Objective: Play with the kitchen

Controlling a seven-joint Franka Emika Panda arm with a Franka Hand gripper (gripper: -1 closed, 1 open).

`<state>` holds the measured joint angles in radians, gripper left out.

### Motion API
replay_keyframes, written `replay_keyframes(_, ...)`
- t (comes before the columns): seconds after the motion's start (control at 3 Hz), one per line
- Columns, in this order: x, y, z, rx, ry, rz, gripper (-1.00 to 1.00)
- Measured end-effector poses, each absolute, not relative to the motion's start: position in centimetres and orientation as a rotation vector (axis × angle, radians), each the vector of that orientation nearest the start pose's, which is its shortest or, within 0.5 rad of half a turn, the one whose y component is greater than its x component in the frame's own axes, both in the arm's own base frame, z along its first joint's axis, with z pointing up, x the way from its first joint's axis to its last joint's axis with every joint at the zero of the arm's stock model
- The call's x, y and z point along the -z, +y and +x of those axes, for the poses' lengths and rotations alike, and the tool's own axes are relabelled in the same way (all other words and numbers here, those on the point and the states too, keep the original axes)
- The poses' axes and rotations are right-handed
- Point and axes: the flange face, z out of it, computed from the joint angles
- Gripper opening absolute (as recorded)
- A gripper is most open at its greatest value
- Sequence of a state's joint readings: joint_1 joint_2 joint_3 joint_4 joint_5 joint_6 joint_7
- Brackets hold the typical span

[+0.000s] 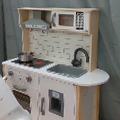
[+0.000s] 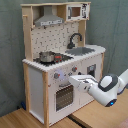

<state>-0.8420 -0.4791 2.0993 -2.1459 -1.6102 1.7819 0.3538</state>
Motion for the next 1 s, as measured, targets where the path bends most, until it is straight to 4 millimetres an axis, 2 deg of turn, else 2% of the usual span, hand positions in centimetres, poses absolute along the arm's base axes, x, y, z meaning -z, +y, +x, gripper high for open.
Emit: replay_keyframes(1.0,-32.1,45.5,24.0,-0.868,1.186,0.783,1.00)
